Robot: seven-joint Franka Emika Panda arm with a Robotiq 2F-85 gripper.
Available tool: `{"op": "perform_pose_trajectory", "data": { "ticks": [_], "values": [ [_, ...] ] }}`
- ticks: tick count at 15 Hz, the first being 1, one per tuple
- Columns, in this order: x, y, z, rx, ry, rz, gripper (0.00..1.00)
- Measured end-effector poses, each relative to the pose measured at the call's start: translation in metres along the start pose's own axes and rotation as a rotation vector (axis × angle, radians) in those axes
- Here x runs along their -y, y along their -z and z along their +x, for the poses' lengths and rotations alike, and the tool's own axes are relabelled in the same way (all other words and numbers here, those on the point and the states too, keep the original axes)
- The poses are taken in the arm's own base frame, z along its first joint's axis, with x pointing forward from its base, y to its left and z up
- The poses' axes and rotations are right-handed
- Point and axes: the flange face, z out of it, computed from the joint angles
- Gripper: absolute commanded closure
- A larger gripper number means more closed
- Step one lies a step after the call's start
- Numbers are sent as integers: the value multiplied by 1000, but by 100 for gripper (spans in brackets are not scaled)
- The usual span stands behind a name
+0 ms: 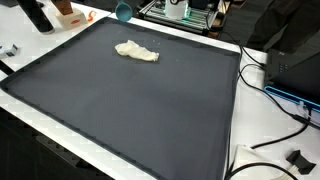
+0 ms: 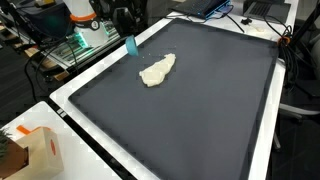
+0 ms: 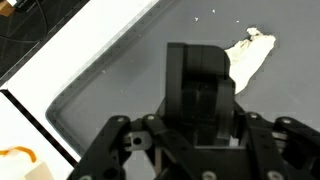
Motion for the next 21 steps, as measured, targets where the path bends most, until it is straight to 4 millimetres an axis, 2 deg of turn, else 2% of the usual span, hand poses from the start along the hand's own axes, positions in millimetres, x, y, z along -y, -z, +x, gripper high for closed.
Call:
{"op": "perform_pose_trajectory", "data": {
  "ticks": [1,2,5,9,15,21],
  "values": [
    [0,0,0,0,0,0,48],
    [0,0,0,0,0,-1,73],
    [1,-1,0,3,3,-3,73],
    [21,-13,-9,11,-4,-85,73],
    [58,-29,-18,-89,-216,-284,73],
    [82,-47,-13,-222,-458,-420,73]
  ]
}}
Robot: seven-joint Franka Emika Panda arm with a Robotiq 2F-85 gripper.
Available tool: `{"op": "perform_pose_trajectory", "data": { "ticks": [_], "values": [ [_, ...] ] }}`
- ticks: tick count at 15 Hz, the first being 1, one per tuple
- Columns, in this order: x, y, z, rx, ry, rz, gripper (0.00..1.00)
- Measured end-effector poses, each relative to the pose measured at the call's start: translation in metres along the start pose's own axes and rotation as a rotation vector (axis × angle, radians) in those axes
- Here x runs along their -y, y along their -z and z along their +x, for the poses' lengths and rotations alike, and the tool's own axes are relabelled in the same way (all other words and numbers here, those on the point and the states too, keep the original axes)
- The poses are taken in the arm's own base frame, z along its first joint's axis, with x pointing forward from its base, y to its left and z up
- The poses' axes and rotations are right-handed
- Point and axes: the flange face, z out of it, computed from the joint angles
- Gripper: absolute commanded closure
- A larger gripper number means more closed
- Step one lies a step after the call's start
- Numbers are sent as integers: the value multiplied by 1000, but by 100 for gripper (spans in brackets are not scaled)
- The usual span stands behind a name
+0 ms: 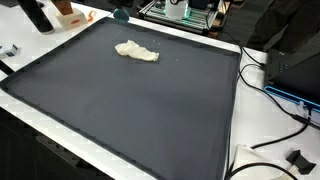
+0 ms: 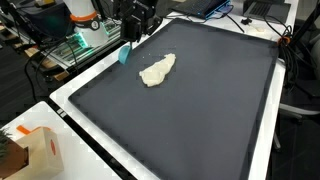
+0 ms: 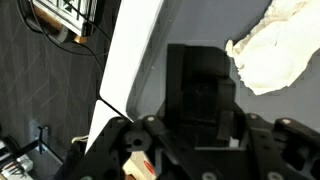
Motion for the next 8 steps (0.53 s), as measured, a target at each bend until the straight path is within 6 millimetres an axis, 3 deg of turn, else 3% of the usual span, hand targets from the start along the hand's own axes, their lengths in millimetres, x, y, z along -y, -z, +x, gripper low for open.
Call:
{"op": "perform_pose_trajectory", "data": {
  "ticks": [8],
  "values": [
    [35,-28,-13,-60,-237,-114,73]
  ]
}}
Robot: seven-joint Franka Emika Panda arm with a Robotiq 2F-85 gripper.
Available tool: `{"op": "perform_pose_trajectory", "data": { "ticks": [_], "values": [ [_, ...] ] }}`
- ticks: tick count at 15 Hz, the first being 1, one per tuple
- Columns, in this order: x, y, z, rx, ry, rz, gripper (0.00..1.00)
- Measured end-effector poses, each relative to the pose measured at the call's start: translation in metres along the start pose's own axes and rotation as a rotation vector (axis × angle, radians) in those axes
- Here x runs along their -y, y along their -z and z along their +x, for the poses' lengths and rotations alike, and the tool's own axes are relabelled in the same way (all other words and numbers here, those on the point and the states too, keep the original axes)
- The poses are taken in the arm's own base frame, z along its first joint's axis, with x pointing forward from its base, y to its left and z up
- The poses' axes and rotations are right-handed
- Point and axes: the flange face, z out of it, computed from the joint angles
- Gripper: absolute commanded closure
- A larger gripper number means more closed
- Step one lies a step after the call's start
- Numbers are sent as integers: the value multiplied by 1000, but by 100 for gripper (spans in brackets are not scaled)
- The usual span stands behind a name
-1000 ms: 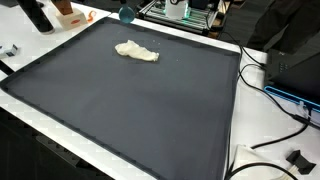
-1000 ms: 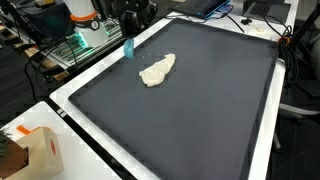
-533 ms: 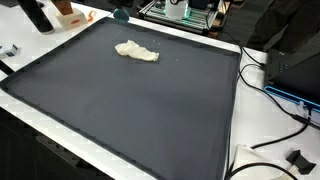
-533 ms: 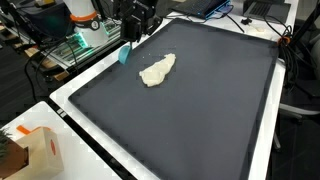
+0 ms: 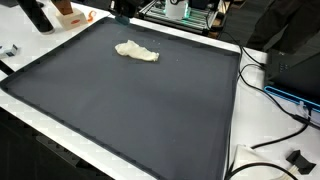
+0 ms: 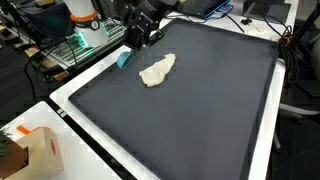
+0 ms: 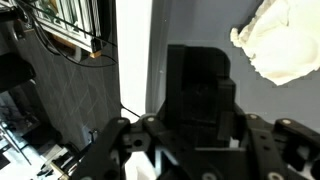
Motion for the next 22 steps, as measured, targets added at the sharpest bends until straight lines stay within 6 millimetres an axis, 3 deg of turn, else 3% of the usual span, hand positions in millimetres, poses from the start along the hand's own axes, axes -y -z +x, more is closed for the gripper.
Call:
{"op": "perform_pose_trajectory", "data": {
  "ticks": [7,22],
  "values": [
    [21,-14,-18,-175,-111,-117,73],
    [56,-36,-39,-421,1,-346,73]
  ]
}}
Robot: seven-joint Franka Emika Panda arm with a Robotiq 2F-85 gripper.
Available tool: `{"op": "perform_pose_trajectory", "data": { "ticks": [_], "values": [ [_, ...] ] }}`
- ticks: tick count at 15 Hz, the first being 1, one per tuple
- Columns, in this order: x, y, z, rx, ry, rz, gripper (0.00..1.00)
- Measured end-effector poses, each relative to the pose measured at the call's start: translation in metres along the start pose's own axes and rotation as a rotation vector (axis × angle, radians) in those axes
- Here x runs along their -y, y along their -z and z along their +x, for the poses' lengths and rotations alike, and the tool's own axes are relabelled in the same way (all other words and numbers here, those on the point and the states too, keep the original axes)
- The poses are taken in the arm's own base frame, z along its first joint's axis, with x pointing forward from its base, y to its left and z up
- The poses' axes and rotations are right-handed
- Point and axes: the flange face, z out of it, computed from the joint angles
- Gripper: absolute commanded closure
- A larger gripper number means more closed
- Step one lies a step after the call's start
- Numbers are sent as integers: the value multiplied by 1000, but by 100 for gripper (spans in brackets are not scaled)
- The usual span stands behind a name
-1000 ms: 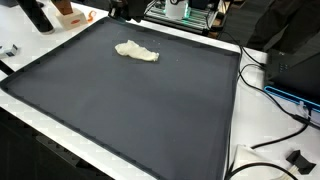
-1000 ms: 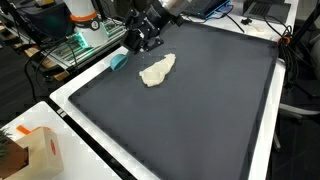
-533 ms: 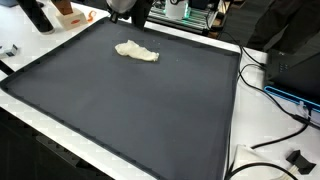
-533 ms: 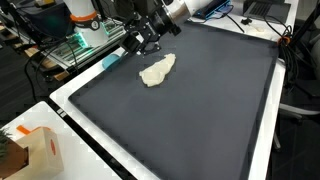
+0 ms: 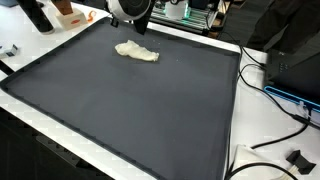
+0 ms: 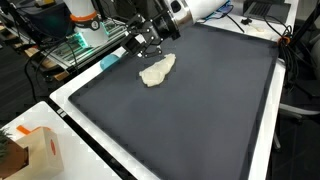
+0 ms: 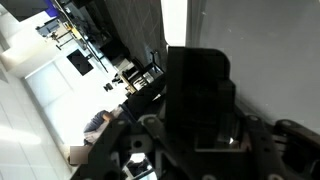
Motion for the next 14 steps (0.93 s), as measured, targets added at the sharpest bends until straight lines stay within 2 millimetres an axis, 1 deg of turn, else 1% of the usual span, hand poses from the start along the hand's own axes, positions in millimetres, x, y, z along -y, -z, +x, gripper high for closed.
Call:
{"op": "perform_pose_trajectory", "data": {
  "ticks": [14],
  "values": [
    [10,11,-21,-145,227,-28,73]
  ]
}}
